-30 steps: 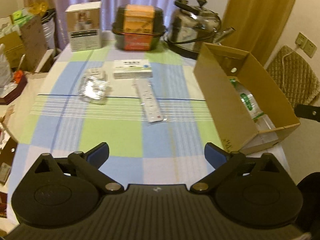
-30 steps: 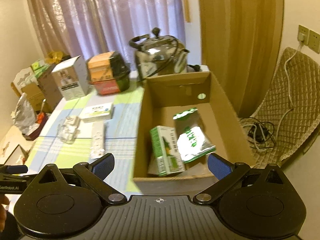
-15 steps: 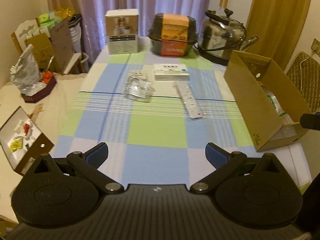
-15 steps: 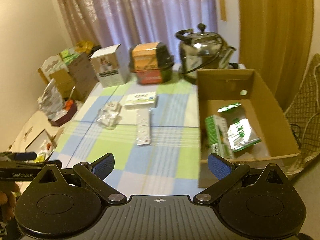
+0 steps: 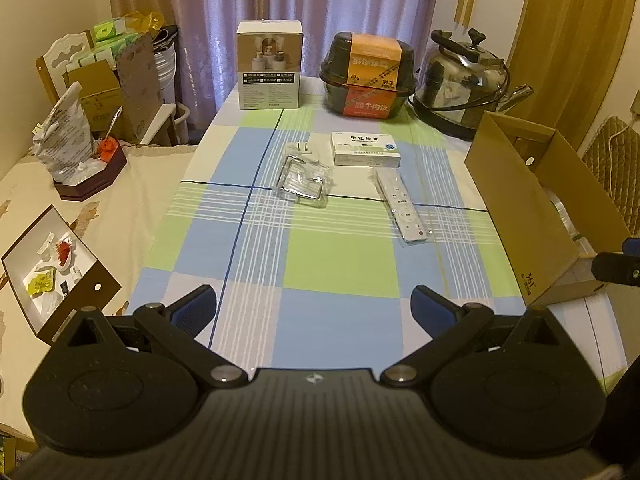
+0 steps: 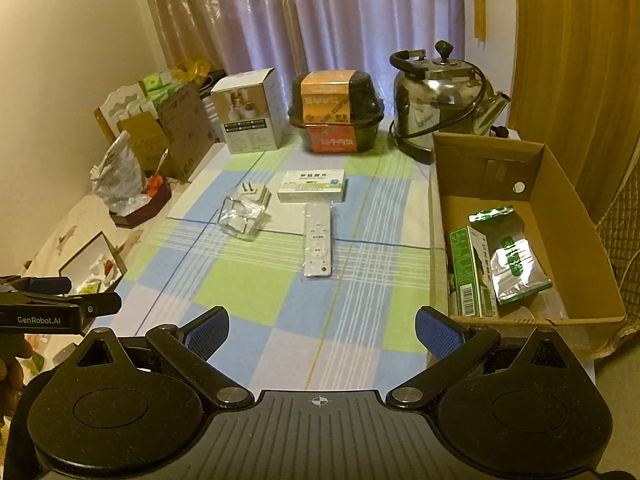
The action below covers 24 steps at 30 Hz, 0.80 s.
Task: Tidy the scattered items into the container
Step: 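Withdraw both tools from the cardboard box back toward the table, then grasp the bagged wire rack with the left tool while the right grasps the bagged white remote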
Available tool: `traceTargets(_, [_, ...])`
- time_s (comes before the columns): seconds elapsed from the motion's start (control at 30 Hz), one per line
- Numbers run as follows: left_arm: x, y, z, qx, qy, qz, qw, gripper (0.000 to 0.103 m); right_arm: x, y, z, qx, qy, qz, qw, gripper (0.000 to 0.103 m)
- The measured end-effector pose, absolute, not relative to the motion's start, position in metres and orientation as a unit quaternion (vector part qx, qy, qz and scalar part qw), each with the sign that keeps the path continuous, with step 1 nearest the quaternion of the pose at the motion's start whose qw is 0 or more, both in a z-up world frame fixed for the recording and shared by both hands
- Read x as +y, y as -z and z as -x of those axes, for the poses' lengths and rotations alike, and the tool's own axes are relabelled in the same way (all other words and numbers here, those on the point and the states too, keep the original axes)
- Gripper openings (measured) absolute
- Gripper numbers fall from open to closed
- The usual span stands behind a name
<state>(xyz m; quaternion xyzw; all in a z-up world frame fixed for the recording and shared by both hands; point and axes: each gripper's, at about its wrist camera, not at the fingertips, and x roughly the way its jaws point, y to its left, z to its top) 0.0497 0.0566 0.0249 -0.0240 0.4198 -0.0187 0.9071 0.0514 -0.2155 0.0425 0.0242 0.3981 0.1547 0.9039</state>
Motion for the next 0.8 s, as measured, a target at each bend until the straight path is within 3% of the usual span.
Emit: traceTargets(0.8, [0.06,-0.011,-0.076,0.432,0.031,0.023,0.901,0.102,-0.197,-0.021,-0.071,0.423,-0.159,-0.018,0.892,0.103])
